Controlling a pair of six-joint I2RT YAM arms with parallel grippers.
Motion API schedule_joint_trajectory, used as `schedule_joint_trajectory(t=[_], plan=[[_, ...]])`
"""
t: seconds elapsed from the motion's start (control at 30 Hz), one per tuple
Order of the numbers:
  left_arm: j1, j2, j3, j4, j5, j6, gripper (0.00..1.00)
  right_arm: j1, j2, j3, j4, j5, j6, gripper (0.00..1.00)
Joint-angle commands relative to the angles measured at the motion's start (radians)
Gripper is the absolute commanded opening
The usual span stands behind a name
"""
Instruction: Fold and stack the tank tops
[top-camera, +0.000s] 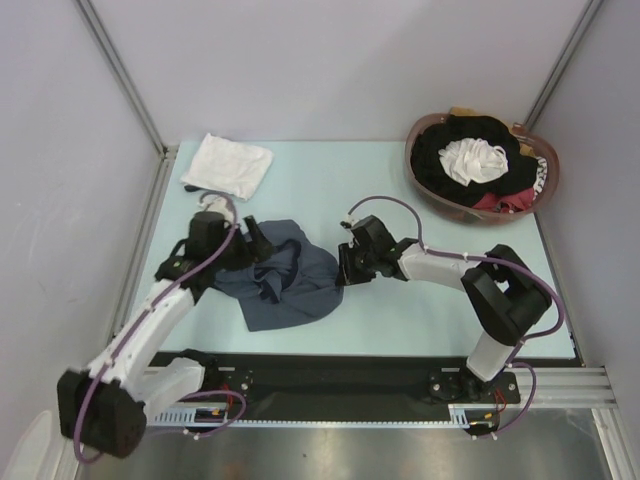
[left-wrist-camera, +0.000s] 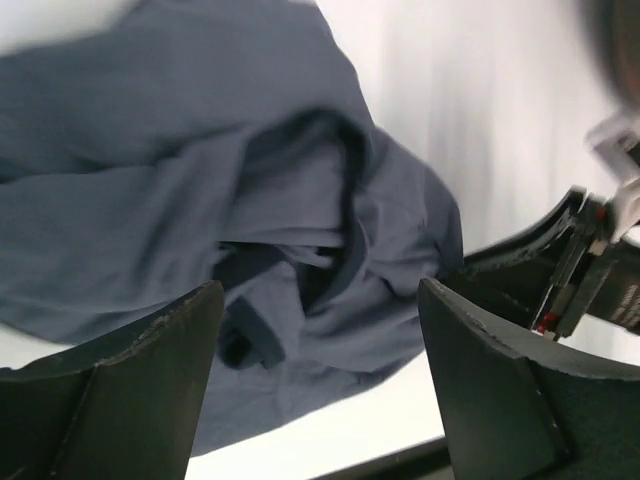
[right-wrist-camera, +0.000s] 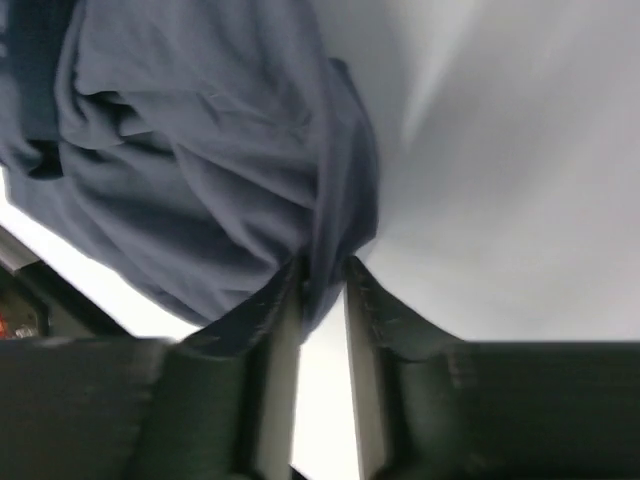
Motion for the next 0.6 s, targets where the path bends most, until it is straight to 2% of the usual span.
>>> schedule_joint_trajectory(t=[0.0, 0.07, 0.1, 0.13, 0.23, 0.43, 0.57], plan=[[-0.102, 0.151, 0.093, 0.037, -0.077, 0.031, 0.83, 0.011, -0.015, 0.007, 0.055, -0.014, -0.010, 0.25], [-0.134, 0.255, 0.140, 0.048, -0.077, 0.051, 0.78, 0.012, -0.020, -0.004, 0.059, -0.020, -0.010, 0.16], [-0.142, 0.287, 0.155, 0.055, -0.080, 0.057, 0.77, 0.012, -0.021, -0.007, 0.061, -0.025, -0.014, 0.15], [-0.153, 0.347, 0.169, 0.061, -0.091, 0.065, 0.77, 0.012, -0.020, -0.012, 0.064, -0.023, -0.014, 0.16], [-0.165, 0.448, 0.218, 0.068, -0.091, 0.076, 0.70, 0.012, -0.024, -0.024, 0.070, -0.029, -0.014, 0.27], [-0.182, 0.536, 0.254, 0.121, -0.105, 0.083, 0.52, 0.014, -0.050, -0.044, 0.101, -0.043, -0.015, 0.24], [-0.216, 0.582, 0.309, 0.108, -0.107, 0.096, 0.49, 0.011, -0.052, -0.047, 0.096, -0.039, -0.024, 0.22]])
